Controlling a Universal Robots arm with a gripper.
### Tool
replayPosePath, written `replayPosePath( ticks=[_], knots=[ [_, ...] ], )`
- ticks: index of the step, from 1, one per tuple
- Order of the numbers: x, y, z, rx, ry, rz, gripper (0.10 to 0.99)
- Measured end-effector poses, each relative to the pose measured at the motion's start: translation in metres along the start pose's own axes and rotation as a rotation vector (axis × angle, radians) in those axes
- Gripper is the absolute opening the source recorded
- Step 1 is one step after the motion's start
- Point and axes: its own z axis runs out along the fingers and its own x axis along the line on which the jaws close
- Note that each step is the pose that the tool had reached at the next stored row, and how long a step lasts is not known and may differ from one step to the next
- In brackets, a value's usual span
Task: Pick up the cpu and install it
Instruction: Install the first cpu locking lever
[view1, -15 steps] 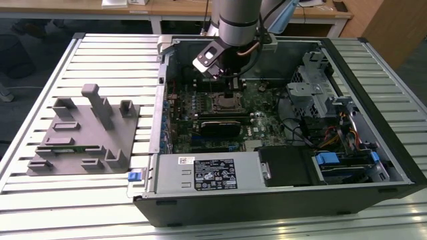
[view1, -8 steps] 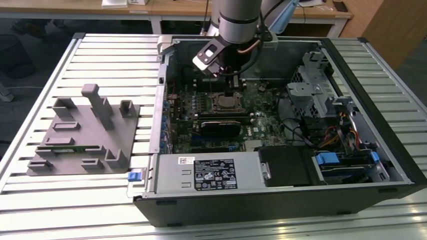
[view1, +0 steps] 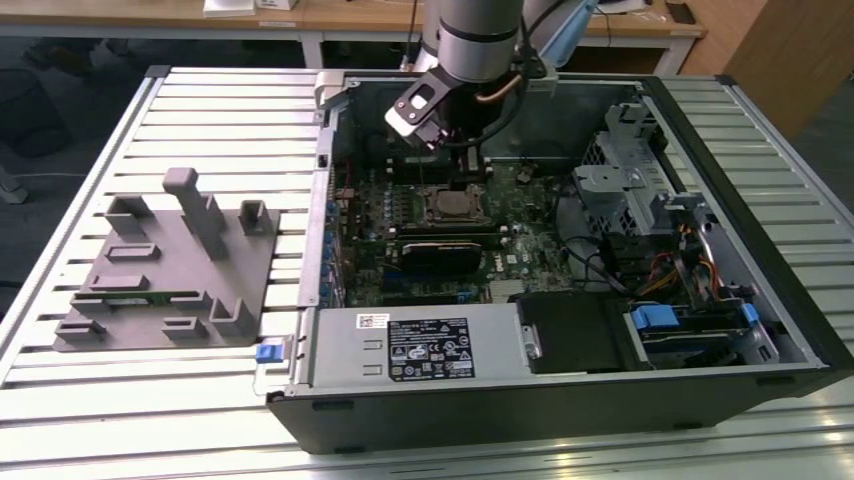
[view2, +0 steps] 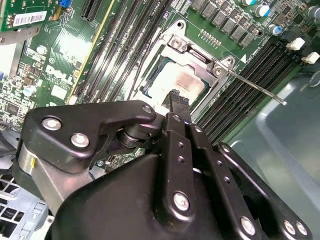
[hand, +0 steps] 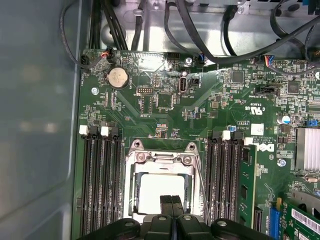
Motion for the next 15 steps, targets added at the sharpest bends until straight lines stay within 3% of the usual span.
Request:
replayPosePath(
  ticks=[15],
  knots=[
    [0.0001,0.0001,-0.0077,0.0,-0.0001,0.0,0.106]
  ],
)
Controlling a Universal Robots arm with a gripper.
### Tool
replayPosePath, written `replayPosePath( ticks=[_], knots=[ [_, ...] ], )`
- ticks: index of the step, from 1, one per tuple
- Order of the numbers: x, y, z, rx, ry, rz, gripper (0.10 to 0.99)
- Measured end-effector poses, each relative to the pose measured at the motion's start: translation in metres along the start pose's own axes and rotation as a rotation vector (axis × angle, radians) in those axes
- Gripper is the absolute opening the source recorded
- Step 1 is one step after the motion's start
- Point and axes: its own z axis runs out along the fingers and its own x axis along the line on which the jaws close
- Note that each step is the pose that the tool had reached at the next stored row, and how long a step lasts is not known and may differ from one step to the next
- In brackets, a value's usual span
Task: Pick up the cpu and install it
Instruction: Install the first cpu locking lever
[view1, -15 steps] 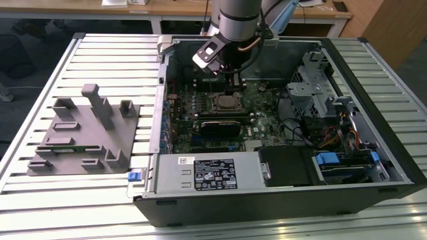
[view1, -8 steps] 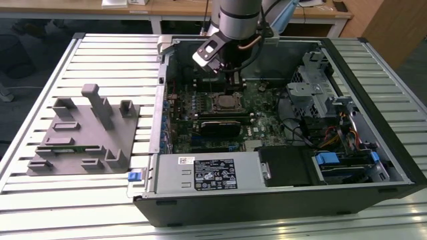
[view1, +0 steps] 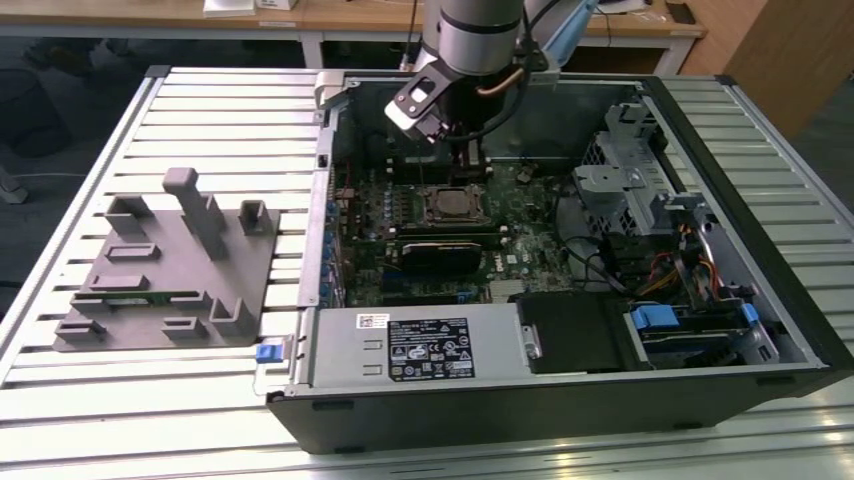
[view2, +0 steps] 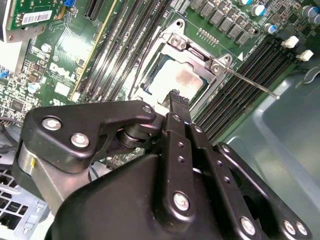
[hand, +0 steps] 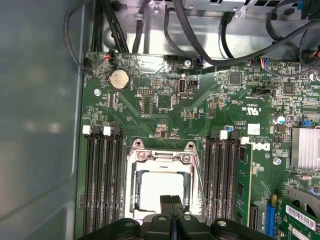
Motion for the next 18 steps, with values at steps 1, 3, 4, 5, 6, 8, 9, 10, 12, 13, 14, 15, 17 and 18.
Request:
replayPosePath(
  ticks=[1,3,4,5,6,8,9,10,12,13,14,15,17,18],
  knots=[
    [0.0,0.0,-0.0004,0.0,0.0,0.0,0.106],
    [0.0,0.0,-0.0015,0.0,0.0001,0.0,0.106],
    [0.0,0.0,-0.0021,0.0,0.0,0.0,0.106],
    [0.0001,0.0,-0.0026,0.0,0.0001,0.0,0.106],
    [0.0001,0.0001,-0.0032,0.0,0.0,0.0,0.106],
    [0.0001,0.0001,-0.0042,0.0,0.0,0.0,0.106],
    [0.0001,0.0001,-0.0047,0.0,0.0,0.0,0.106],
    [0.0001,0.0001,-0.0053,0.0,0.0,0.0,0.106],
    [0.0001,0.0001,-0.0063,0.0,0.0001,0.0,0.106],
    [0.0001,0.0001,-0.0067,0.0,0.0,0.0,0.106],
    [0.0001,0.0001,-0.0072,0.0,0.0001,0.0,0.106],
    [0.0001,0.0001,-0.0078,0.0,0.0,0.0,0.106],
    [0.0001,0.0002,-0.0088,0.0,0.0,0.0,0.106],
    [0.0002,0.0002,-0.0092,0.0,0.0,0.0,0.106]
  ],
)
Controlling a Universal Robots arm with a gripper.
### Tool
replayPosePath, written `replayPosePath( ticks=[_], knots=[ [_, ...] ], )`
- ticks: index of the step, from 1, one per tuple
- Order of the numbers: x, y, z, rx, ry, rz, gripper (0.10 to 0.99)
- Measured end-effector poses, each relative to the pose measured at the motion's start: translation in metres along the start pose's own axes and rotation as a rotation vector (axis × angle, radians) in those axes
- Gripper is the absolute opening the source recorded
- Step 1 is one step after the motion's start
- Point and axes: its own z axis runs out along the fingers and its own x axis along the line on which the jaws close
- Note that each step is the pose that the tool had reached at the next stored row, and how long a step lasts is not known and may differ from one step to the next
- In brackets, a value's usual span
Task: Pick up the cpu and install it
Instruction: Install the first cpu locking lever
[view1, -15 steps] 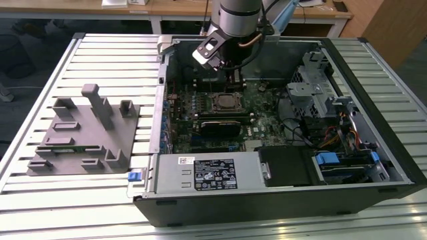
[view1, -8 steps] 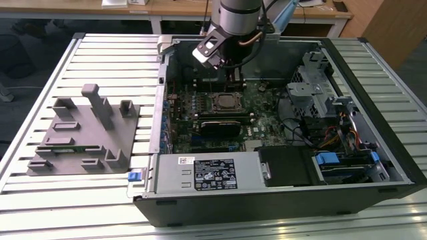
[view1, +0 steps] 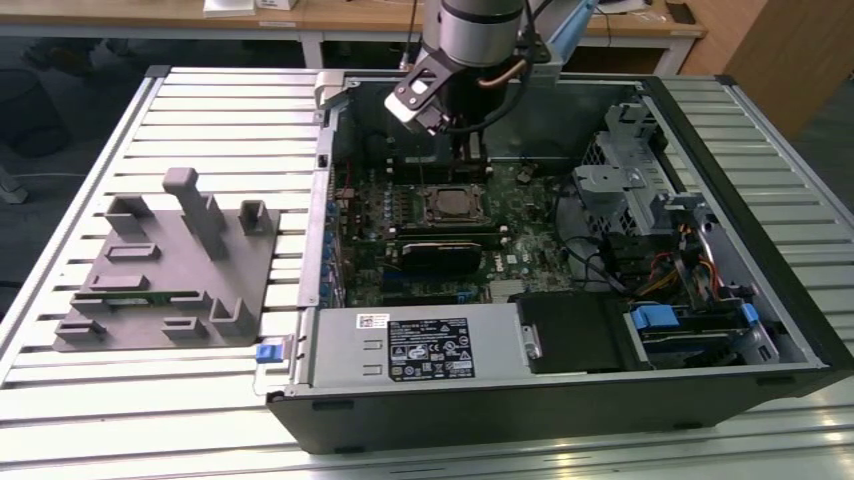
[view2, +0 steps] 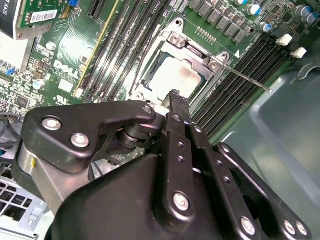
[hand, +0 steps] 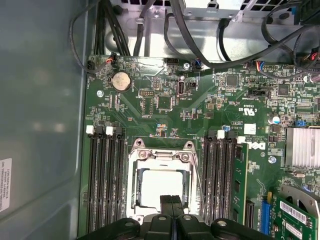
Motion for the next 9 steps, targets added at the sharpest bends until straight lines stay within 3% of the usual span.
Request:
replayPosePath(
  ticks=[9],
  knots=[
    [0.0,0.0001,-0.0044,0.0,-0.0001,0.0,0.106]
  ],
)
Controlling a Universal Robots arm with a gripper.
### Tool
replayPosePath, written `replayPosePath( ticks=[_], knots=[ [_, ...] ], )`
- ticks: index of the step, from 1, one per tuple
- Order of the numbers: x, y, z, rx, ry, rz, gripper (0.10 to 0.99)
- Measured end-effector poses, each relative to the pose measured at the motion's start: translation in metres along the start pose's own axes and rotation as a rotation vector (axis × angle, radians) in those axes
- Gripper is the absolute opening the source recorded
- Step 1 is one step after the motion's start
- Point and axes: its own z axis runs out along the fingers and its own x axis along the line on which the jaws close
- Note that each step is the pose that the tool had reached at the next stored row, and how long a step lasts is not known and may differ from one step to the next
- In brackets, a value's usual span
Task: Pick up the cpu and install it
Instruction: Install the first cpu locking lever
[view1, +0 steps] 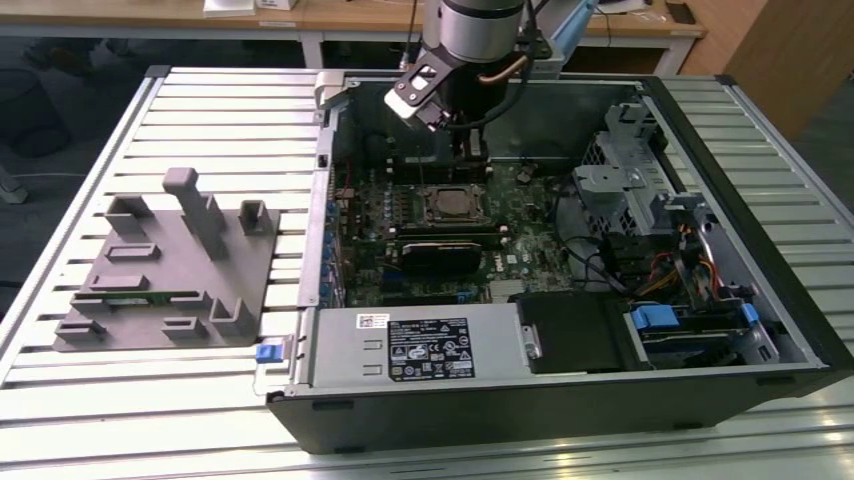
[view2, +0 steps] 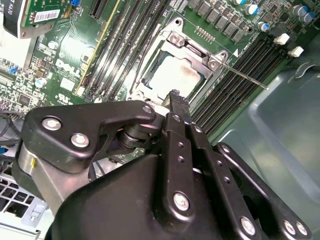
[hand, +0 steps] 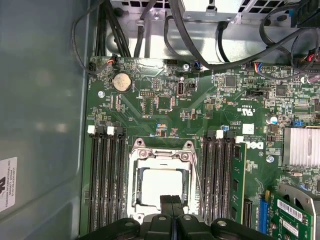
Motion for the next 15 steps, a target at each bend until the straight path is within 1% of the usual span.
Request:
replayPosePath(
  ticks=[15],
  knots=[
    [0.0001,0.0001,-0.0048,0.0,0.0001,0.001,0.106]
  ],
)
